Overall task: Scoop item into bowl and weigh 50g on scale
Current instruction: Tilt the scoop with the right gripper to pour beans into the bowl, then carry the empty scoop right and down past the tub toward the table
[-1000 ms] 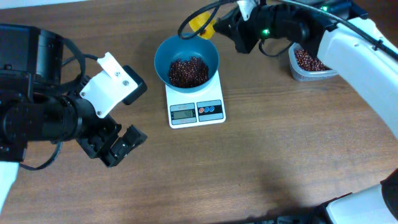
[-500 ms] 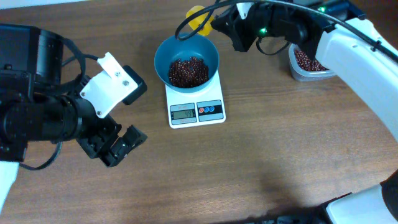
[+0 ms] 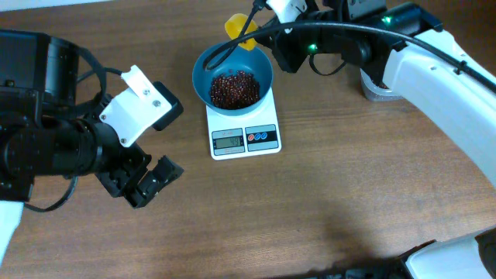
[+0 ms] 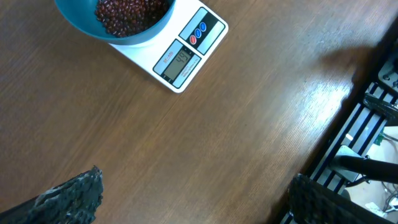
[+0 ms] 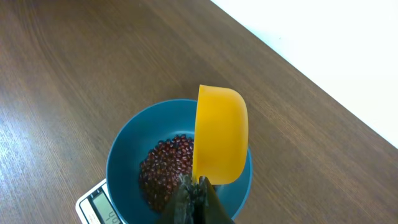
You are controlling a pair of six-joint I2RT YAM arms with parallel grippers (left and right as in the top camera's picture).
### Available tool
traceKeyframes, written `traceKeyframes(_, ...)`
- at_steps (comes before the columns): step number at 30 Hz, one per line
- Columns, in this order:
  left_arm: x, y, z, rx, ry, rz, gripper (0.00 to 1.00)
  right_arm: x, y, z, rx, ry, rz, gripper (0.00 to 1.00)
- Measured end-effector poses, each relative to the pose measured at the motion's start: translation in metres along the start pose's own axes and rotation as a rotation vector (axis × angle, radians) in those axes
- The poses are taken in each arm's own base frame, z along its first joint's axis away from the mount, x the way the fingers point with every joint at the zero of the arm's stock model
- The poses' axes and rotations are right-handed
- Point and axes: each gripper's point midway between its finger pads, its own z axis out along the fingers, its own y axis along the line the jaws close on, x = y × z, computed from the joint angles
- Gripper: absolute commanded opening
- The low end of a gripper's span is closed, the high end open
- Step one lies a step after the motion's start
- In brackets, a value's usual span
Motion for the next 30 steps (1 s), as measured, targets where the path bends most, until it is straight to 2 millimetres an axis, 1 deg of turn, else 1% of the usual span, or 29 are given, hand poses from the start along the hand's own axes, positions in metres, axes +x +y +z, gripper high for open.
traceKeyframes(10,0.000,0.000,0.000,0.000,0.000,0.000,0.99,-0.001,0.000,0.000,0.002,-0.003,-0.002,0.04)
traceKeyframes(12,0.000,0.000,0.000,0.000,0.000,0.000,0.99,-0.001,0.001,0.001,0.012,0.003,-0.039,0.04)
traceKeyframes(14,0.000,0.000,0.000,0.000,0.001,0.000,0.99,0.004,0.005,0.006,0.058,0.056,-0.101,0.04)
traceKeyframes(16,0.000,0.000,0.000,0.000,0.000,0.000,0.99,0.005,0.009,0.010,0.106,0.090,-0.160,0.04)
traceKeyframes(19,0.000,0.000,0.000,0.000,0.000,0.000,0.99,0.004,0.003,0.010,0.150,0.101,-0.183,0.04)
traceKeyframes(22,0.000,0.000,0.000,0.000,0.000,0.000,0.99,-0.004,-0.003,0.009,0.186,0.074,-0.204,0.04)
traceKeyframes(24,0.000,0.000,0.000,0.000,0.000,0.000,0.99,-0.014,-0.007,0.006,0.208,0.039,-0.214,0.04)
traceKeyframes(25,0.000,0.000,0.000,0.000,0.000,0.000,0.99,-0.019,-0.010,0.002,0.220,0.023,-0.210,0.04)
traceKeyframes(26,0.000,0.000,0.000,0.000,0.000,0.000,0.99,-0.025,-0.013,-0.008,0.237,0.001,-0.194,0.04)
traceKeyframes(28,0.000,0.000,0.000,0.000,0.000,0.000,0.99,-0.031,-0.019,-0.022,0.247,-0.031,-0.164,0.04)
traceKeyframes(30,0.000,0.000,0.000,0.000,0.000,0.000,0.99,-0.032,-0.019,-0.025,0.224,-0.052,-0.143,0.04)
